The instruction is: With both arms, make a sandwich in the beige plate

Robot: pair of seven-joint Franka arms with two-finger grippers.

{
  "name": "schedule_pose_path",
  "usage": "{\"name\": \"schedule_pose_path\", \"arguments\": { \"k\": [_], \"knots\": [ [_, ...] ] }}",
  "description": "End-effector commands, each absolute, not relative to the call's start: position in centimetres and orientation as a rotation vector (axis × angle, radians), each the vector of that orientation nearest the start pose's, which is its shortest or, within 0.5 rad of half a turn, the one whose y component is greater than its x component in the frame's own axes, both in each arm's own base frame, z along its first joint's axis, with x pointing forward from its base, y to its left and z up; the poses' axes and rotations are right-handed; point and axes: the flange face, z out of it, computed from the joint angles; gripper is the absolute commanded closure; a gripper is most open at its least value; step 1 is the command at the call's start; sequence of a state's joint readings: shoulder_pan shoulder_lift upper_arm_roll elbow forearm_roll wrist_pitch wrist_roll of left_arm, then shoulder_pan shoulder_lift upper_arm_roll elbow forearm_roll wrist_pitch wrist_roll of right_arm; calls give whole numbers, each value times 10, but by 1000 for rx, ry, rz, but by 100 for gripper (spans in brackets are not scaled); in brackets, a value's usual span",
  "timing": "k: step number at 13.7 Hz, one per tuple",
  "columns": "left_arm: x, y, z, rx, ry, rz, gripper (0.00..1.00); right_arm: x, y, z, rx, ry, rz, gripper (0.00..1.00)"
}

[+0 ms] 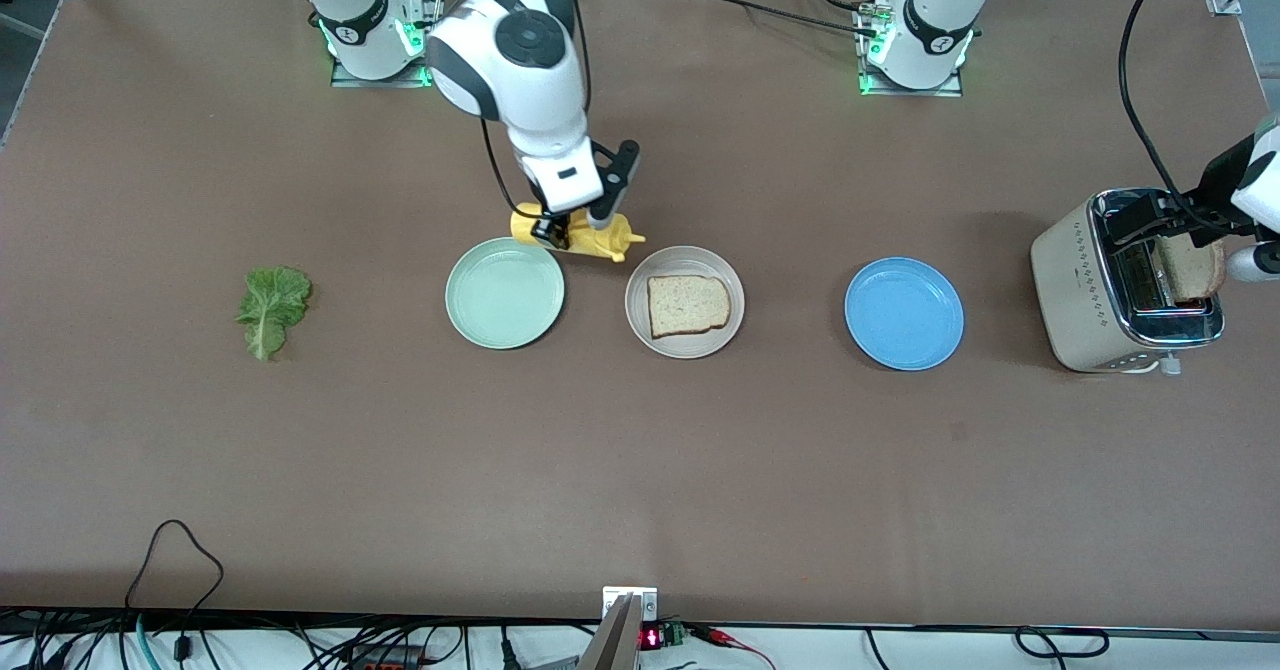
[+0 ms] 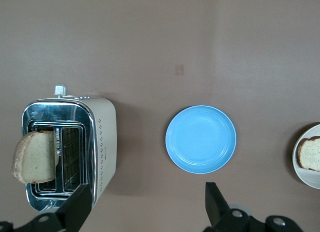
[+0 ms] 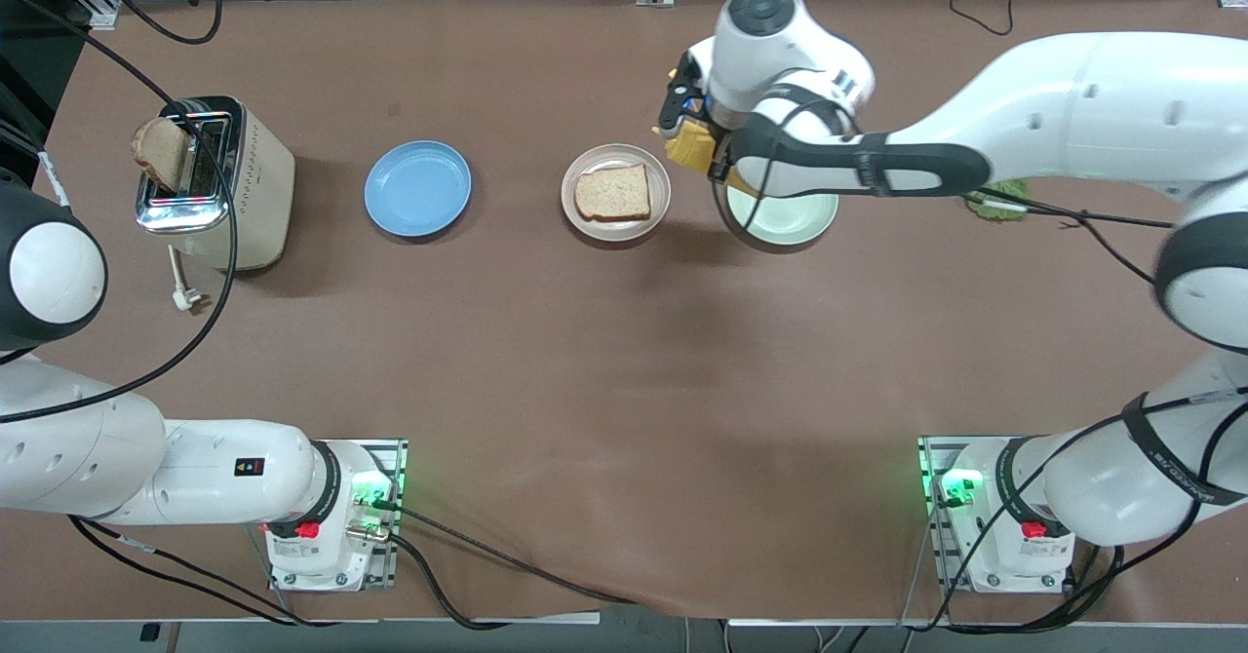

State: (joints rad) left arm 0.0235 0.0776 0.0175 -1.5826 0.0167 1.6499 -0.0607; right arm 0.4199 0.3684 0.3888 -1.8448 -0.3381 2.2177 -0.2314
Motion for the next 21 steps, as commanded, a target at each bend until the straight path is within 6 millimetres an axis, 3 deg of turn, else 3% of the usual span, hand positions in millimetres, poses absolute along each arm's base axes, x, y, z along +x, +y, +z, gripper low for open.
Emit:
{"name": "schedule_pose_path", "arguments": {
  "k": [1,3,6,11,13,17,19,21],
  "knots": [
    [584,28,586,-3120,-144,5,0,476,480,310,-2746,-1875,-97,100],
    [585,28,584,-3120,-144,10,0,482,492,287,-2761,-1889,-81,100],
    [585,28,584,-3120,-144,10,0,475,505,269,-2798,-1916,-82,100],
    [584,29,582,-3119,-149,17,0,474,505,266,-2796,-1935,-77,100],
    [584,28,582,-3120,-146,17,0,481,500,276,-2807,-1909,-97,100],
    [584,28,583,-3120,-146,17,0,513,452,323,-2859,-1726,-133,100],
    [583,28,583,-3120,-146,19,0,528,426,349,-2779,-1727,-123,100],
    [583,28,583,-3120,-144,21,0,548,381,370,-2719,-1679,-109,100]
  ]
}}
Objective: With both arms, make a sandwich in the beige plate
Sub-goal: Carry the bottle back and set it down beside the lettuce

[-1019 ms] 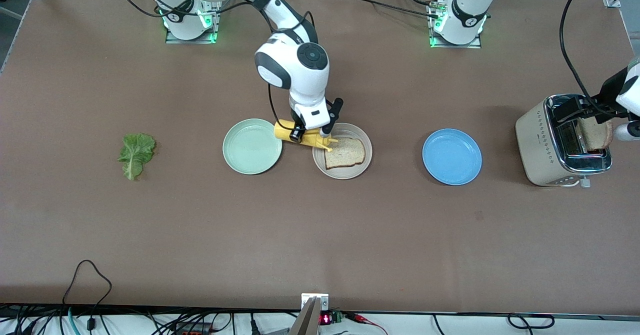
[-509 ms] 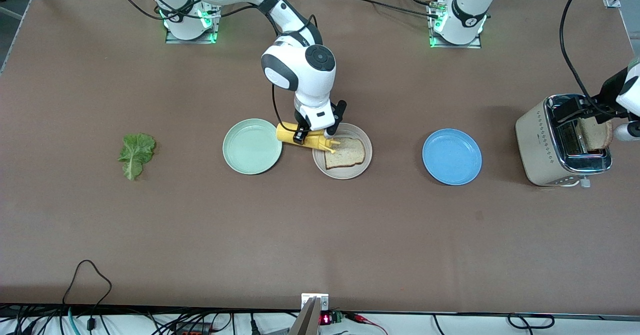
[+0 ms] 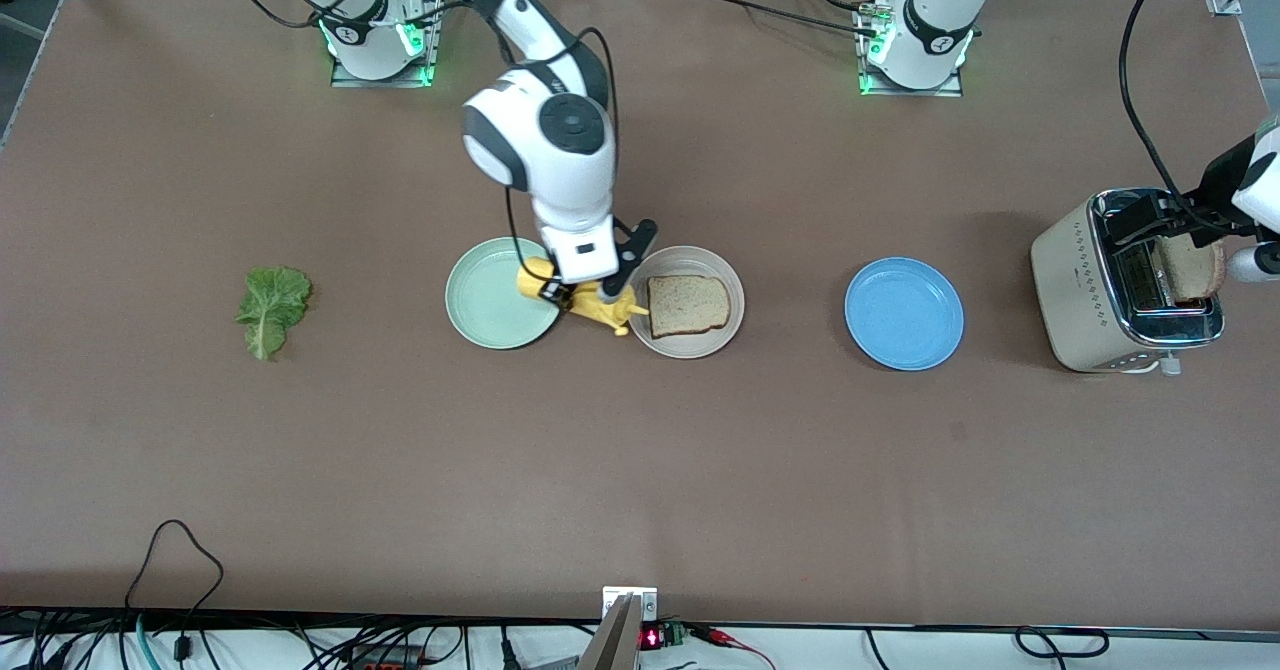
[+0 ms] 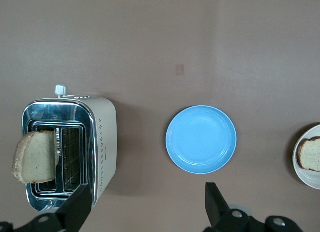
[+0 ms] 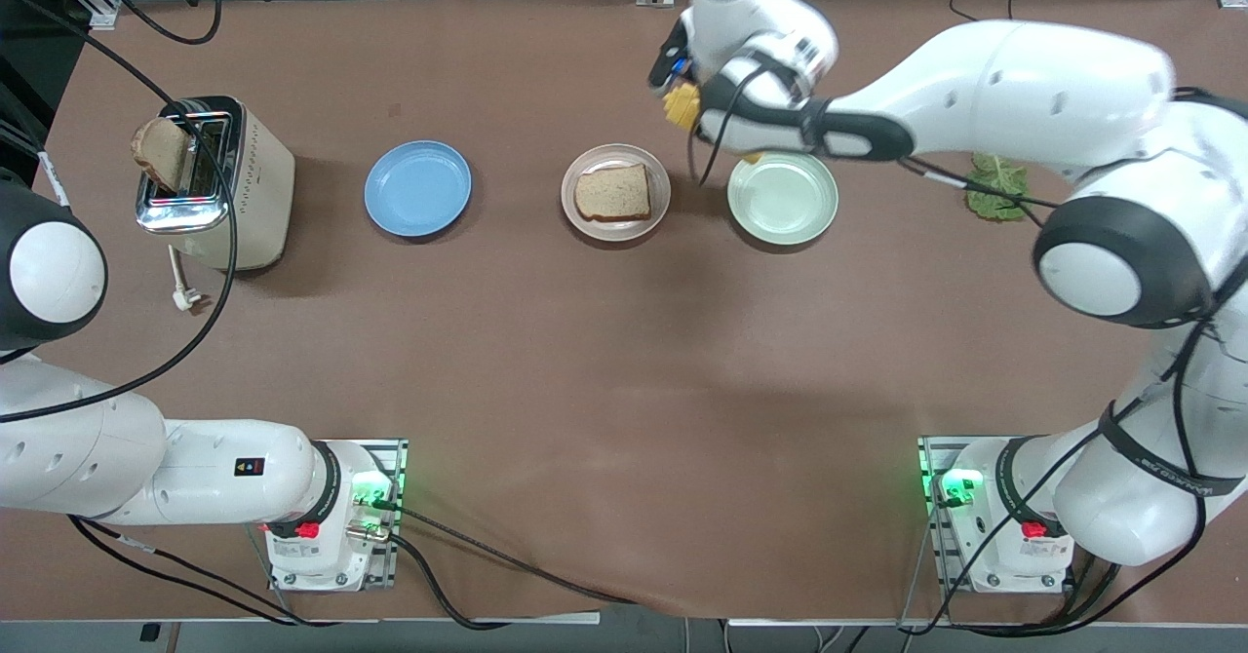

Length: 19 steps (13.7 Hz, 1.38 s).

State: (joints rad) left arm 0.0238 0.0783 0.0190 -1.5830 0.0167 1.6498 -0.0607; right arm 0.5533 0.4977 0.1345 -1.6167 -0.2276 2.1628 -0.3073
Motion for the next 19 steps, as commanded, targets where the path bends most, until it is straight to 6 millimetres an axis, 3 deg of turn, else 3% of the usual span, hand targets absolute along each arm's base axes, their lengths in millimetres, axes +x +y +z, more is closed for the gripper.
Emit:
{"name": "schedule_pose_path", "arguments": {
  "k": [1,5,8,10,13,19],
  "knots": [
    [583,28,583,-3120,-146,21,0,556,357,379,-2686,-1640,-110,100],
    [582,24,586,-3122,-135,24,0,590,250,398,-2437,-1594,-175,100],
    [582,24,585,-3120,-139,29,0,598,178,370,-2280,-1554,-238,100],
    [582,23,585,-3122,-140,29,0,598,148,357,-2218,-1562,-275,100],
    [582,24,585,-3122,-142,29,0,582,116,343,-2096,-1573,-365,100],
    [582,24,585,-3122,-142,26,0,562,44,302,-1818,-1619,-635,100]
  ]
}}
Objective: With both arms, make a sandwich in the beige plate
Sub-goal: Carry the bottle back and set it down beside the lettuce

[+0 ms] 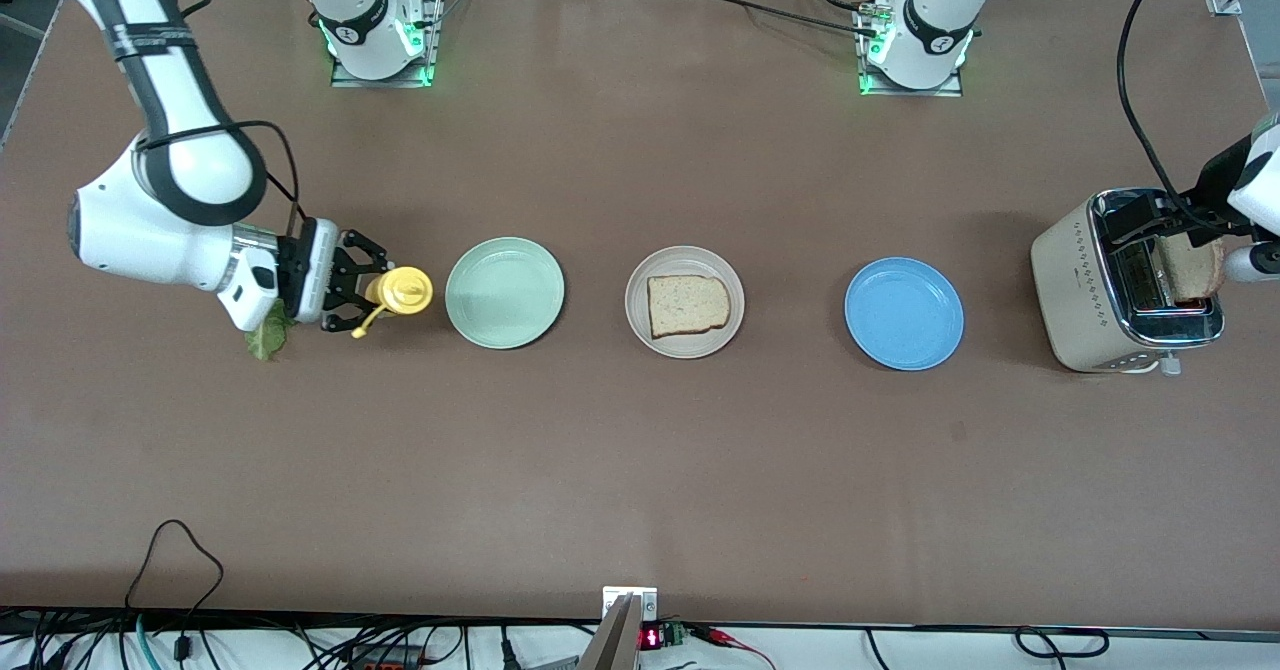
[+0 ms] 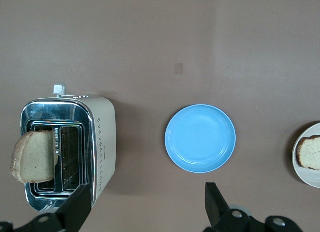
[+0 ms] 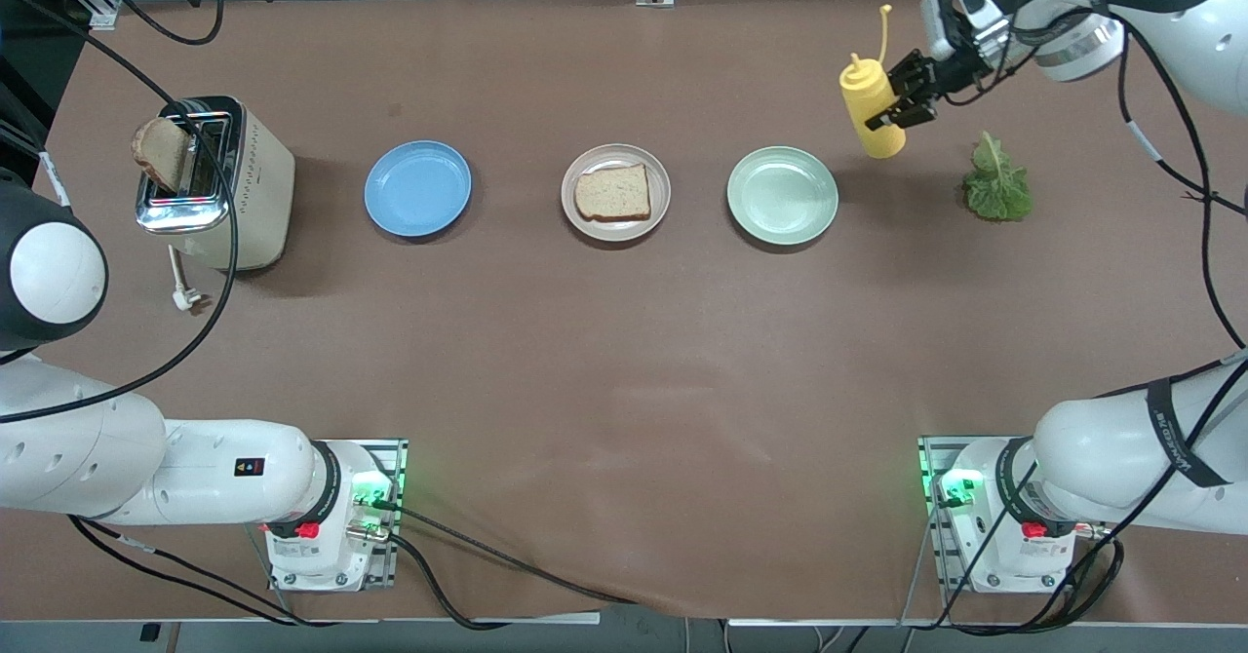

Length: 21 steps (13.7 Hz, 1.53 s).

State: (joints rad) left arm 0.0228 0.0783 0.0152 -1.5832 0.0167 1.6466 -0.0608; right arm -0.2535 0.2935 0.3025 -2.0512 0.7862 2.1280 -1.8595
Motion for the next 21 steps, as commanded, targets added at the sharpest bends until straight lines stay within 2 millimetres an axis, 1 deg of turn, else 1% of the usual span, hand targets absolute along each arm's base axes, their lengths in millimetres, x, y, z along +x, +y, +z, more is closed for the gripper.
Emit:
{"name": "schedule_pose_path", "arguments": {
  "k": [1,2,4,6,9,11,13,16,18,21],
  "knots": [
    [583,24,584,-3122,-144,26,0,557,30,293,-1777,-1602,-681,100],
    [582,25,583,-3121,-147,31,0,551,21,281,-1722,-1594,-724,100],
    [582,25,585,-3121,-147,26,0,542,0,263,-1652,-1586,-805,100],
    [582,25,585,-3121,-147,26,0,535,-16,239,-1604,-1571,-837,100],
    [582,25,584,-3121,-147,31,0,530,-22,207,-1547,-1549,-918,100],
    [582,27,584,-3121,-152,31,0,528,-23,195,-1537,-1535,-929,100],
    [582,27,583,-3121,-152,33,0,526,-30,184,-1533,-1527,-942,100],
    [582,27,583,-3121,-152,33,0,522,-35,173,-1535,-1502,-942,94],
    [581,29,583,-3120,-159,36,0,520,-39,166,-1533,-1494,-950,93],
    [582,29,582,-3120,-159,36,0,513,-44,148,-1526,-1471,-957,93]
  ]
}}
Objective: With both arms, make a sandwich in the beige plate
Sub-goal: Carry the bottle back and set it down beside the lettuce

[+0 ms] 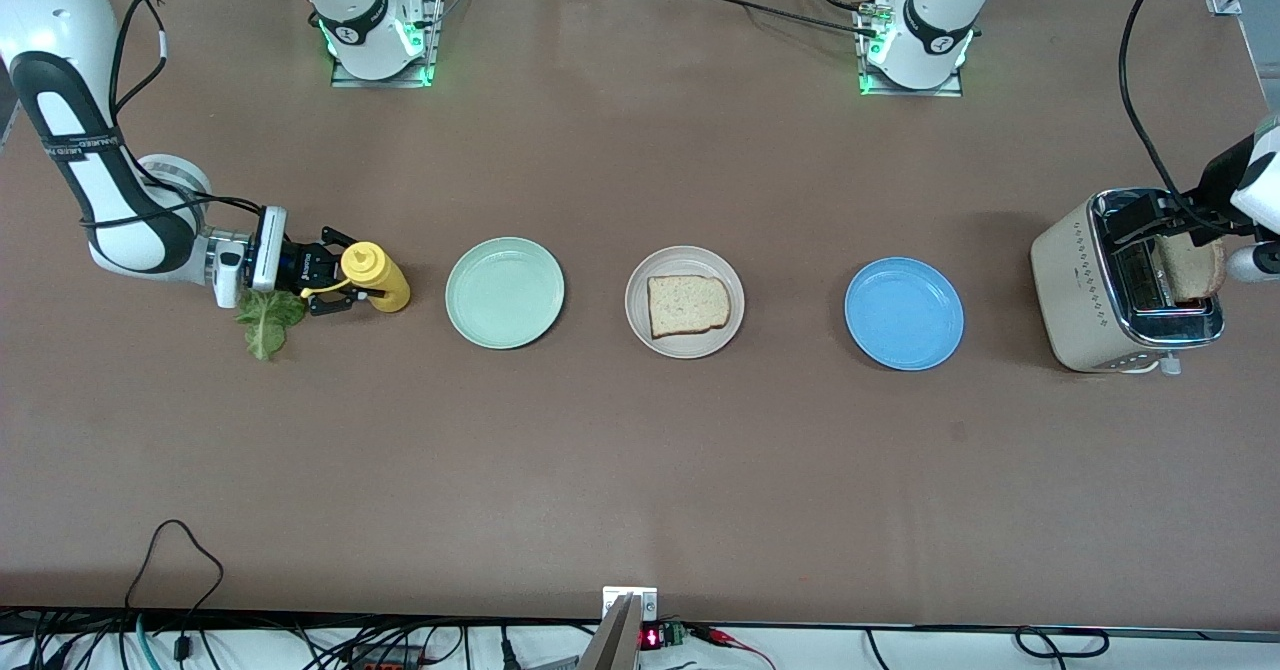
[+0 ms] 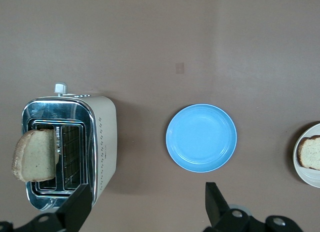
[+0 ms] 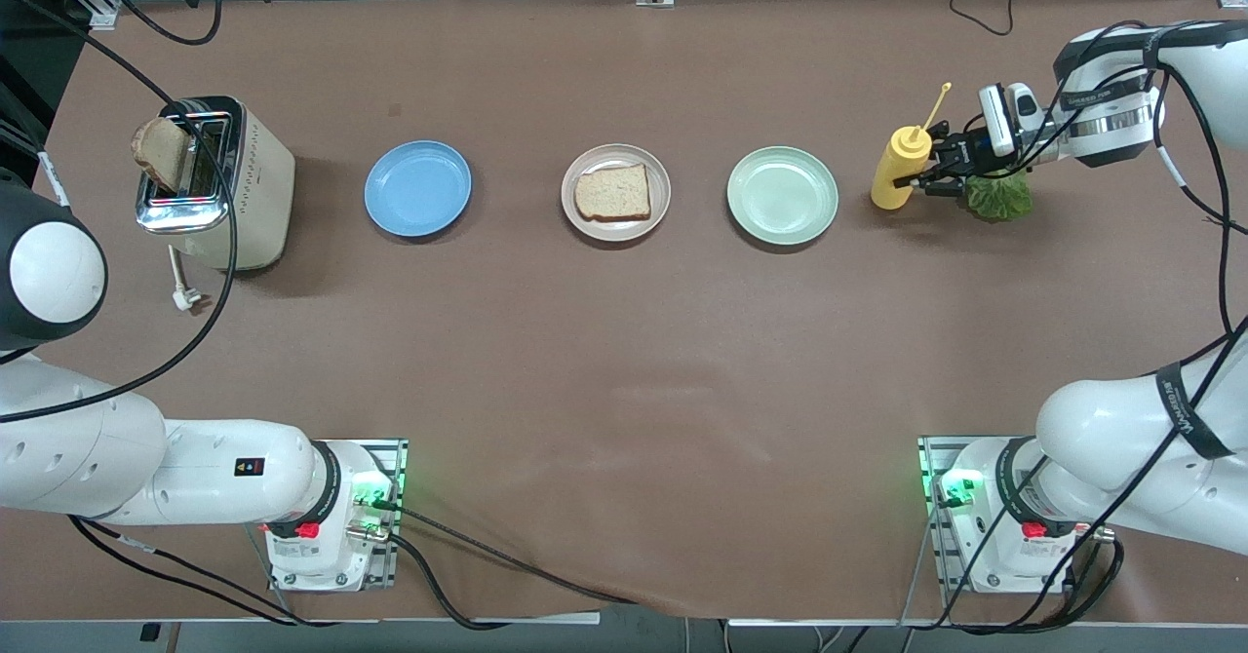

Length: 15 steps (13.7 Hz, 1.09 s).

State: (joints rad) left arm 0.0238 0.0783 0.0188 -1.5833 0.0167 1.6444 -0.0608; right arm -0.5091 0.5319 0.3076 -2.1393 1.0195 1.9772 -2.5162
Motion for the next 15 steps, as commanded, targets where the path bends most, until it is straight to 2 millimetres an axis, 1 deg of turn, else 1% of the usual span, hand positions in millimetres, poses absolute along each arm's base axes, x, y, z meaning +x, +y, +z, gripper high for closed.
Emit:
{"name": "schedule_pose_path", "arguments": {
  "k": [1,2,3,4,5,6,7,9,10,11,13,15],
  "knots": [
    [582,28,582,-3120,-156,33,0,513,-46,145,-1524,-1472,-964,93],
    [582,29,582,-3120,-159,33,0,513,-49,146,-1526,-1473,-971,93],
    [582,28,582,-3120,-156,33,0,512,-49,143,-1527,-1466,-968,85],
    [582,29,582,-3120,-159,33,0,511,-53,142,-1534,-1457,-970,61],
    [582,29,582,-3120,-159,33,0,510,-53,139,-1534,-1450,-970,33],
    [582,29,583,-3120,-159,31,0,511,-54,139,-1534,-1453,-972,24],
    [582,28,583,-3121,-156,31,0,511,-55,139,-1536,-1453,-973,19],
    [582,28,583,-3120,-156,29,0,513,-58,140,-1539,-1455,-980,14],
    [583,27,584,-3121,-154,24,0,513,-59,140,-1541,-1454,-981,5],
    [583,27,585,-3121,-154,17,0,512,-63,140,-1544,-1456,-980,0],
    [583,27,585,-3121,-154,14,0,510,-74,139,-1556,-1454,-980,0],
    [584,25,585,-3122,-135,9,0,507,-91,140,-1553,-1476,-966,0]
  ]
}}
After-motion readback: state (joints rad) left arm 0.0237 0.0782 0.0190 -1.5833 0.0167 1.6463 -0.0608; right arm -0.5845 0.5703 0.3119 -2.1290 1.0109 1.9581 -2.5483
